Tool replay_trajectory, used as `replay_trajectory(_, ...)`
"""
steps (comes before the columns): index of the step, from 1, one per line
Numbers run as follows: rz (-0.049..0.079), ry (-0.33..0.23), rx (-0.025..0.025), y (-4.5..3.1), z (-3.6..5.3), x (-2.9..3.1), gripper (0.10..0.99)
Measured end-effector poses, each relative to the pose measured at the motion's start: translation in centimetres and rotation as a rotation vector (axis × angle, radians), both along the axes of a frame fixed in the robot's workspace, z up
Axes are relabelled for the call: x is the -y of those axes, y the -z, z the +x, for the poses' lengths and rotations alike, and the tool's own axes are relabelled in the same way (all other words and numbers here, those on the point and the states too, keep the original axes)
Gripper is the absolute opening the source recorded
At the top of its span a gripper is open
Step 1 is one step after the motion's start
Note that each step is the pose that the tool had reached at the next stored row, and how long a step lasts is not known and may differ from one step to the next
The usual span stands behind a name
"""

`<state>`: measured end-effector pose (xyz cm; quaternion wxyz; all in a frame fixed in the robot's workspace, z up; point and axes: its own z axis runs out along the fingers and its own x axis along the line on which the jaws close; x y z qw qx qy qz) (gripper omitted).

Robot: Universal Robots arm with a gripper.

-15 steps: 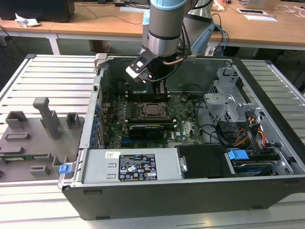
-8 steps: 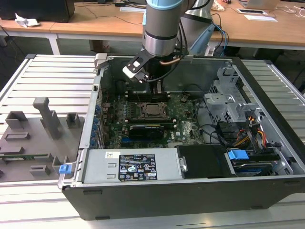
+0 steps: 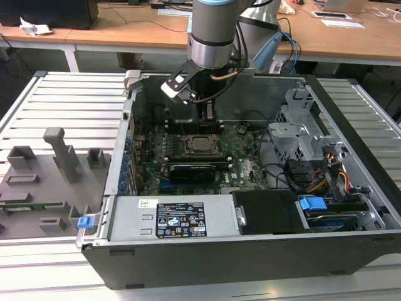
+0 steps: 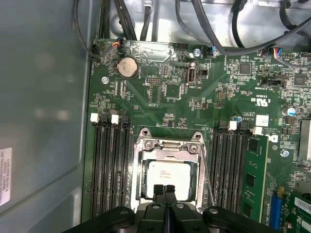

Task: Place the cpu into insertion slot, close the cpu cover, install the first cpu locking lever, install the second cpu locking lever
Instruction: 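Install the first cpu locking lever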

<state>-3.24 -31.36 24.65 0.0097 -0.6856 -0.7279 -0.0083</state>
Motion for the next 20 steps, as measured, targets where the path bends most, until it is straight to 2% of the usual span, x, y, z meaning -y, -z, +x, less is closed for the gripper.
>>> replay_trajectory(5, 0.000, 0.000, 0.0001, -0.70, 0.00, 0.00, 0.106)
replay_trajectory(8, -0.007, 0.000, 0.0000, -1.50, 0.00, 0.00, 0.106)
replay_trajectory(14, -0.007, 0.000, 0.0000, -2.70, 0.00, 0.00, 0.106)
replay_trajectory(16, -0.007, 0.000, 0.0001, -3.51, 0.00, -0.01, 0.106)
replay_trajectory(20, -0.007, 0.000, 0.0001, -4.34, 0.00, -0.02, 0.106)
